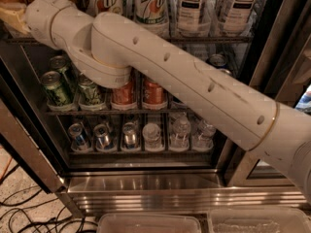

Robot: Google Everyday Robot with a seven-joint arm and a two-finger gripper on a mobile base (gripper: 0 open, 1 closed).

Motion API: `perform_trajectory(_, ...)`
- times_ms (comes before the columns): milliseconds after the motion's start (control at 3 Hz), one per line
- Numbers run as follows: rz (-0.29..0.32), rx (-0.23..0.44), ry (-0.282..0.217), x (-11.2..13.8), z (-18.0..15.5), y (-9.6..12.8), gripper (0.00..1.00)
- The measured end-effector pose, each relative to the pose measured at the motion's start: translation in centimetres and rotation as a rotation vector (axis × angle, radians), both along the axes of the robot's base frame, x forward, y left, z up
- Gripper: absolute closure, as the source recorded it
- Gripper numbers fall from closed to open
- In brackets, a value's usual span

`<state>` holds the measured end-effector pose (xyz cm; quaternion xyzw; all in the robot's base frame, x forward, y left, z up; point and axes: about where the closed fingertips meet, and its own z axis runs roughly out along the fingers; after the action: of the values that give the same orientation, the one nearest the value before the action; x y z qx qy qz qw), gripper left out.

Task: Pick orange can from top shelf of fridge

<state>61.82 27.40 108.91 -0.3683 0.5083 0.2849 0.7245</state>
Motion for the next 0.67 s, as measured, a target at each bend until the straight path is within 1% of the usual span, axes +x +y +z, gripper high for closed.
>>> perform_trajectory(333,-0.016,0.02,-0.047,0.6,0.3,-1.5,1.0)
perform_trajectory(667,-0.028,0.028,-0.081,0.9,0.7,-2.8,1.0)
